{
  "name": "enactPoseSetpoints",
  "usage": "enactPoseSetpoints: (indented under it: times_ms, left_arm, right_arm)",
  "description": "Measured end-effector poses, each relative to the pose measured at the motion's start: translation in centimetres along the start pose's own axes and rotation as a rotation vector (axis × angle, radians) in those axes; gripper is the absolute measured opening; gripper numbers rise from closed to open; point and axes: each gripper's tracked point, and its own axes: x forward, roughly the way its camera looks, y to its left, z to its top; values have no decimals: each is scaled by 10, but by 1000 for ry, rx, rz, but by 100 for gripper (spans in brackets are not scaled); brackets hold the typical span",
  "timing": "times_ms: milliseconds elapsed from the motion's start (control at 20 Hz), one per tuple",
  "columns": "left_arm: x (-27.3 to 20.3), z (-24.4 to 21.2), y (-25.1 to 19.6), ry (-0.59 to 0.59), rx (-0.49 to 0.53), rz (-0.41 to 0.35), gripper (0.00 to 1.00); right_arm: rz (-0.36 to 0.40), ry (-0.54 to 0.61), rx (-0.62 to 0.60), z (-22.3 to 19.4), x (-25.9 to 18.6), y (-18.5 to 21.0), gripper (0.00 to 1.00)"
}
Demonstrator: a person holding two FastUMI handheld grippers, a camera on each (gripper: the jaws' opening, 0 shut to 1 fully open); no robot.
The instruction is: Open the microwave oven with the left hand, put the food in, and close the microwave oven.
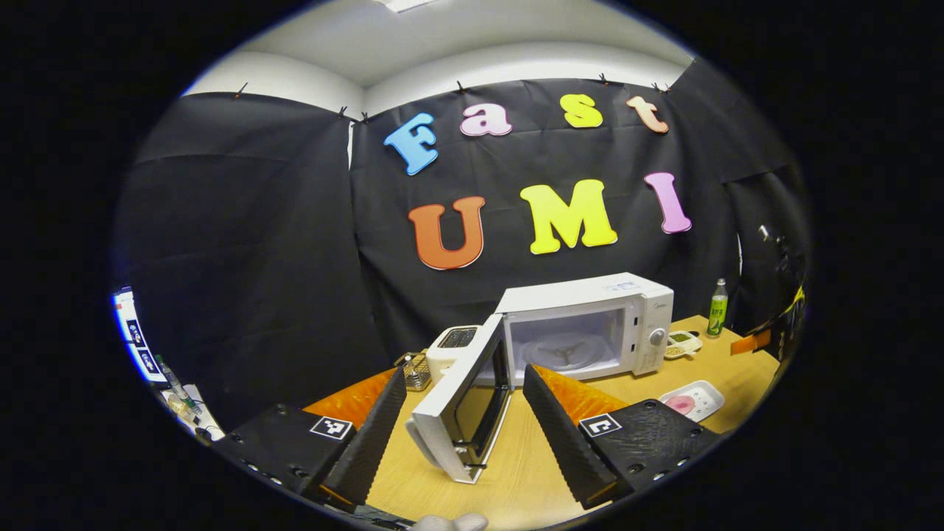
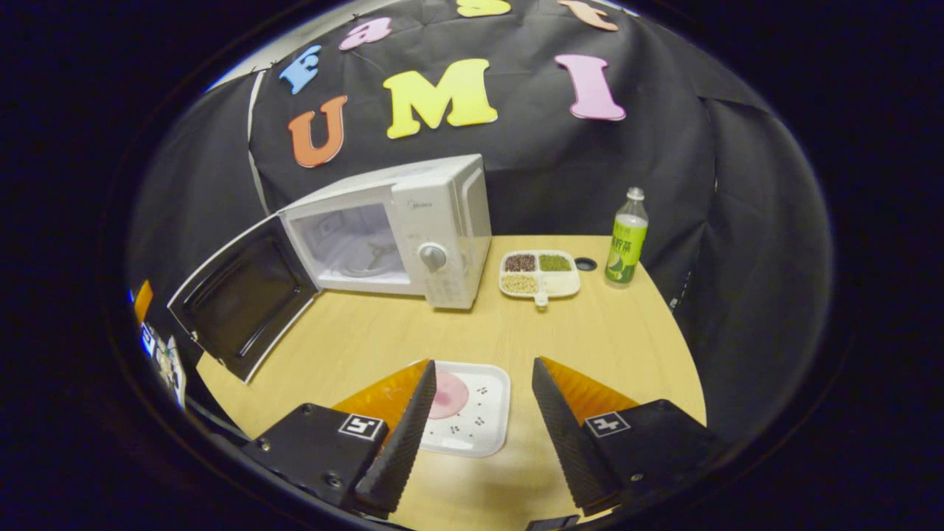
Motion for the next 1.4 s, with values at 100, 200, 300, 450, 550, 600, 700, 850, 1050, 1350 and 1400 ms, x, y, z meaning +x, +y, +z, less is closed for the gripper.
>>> enactPoseSetpoints:
  times_ms: [100, 200, 300, 450, 550, 600, 700, 850, 1050, 1350, 1400]
  left_arm:
    - [4, 14, -20, -16, 1, -27, 96]
    - [8, 23, -38, -25, 17, -53, 96]
    - [12, 31, -57, -29, 26, -80, 96]
    - [19, 37, -77, -31, 36, -105, 96]
    - [21, 39, -86, -29, 35, -119, 96]
    - [23, 38, -90, -25, 35, -125, 96]
    - [27, 36, -94, -20, 42, -129, 96]
    - [32, 29, -90, -5, 34, -124, 96]
    - [40, 25, -79, -4, 14, -111, 96]
    - [48, 14, -61, 2, -24, -89, 96]
    - [48, 12, -57, 1, -34, -84, 96]
  right_arm:
    - [16, 60, 26, -17, 18, -6, 82]
    - [25, 109, 47, -33, 35, -14, 80]
    - [28, 161, 68, -49, 48, -22, 76]
    - [52, 225, 119, -66, 65, -23, 55]
    - [61, 261, 134, -74, 72, -21, 53]
    - [72, 279, 132, -77, 76, -19, 63]
    - [90, 318, 124, -83, 80, -12, 59]
    - [86, 383, 116, -94, 78, -9, 32]
    - [41, 448, 76, -99, 77, -15, 5]
    - [-42, 580, 72, -101, 75, -18, 4]
    - [-54, 603, 59, -102, 75, -19, 4]
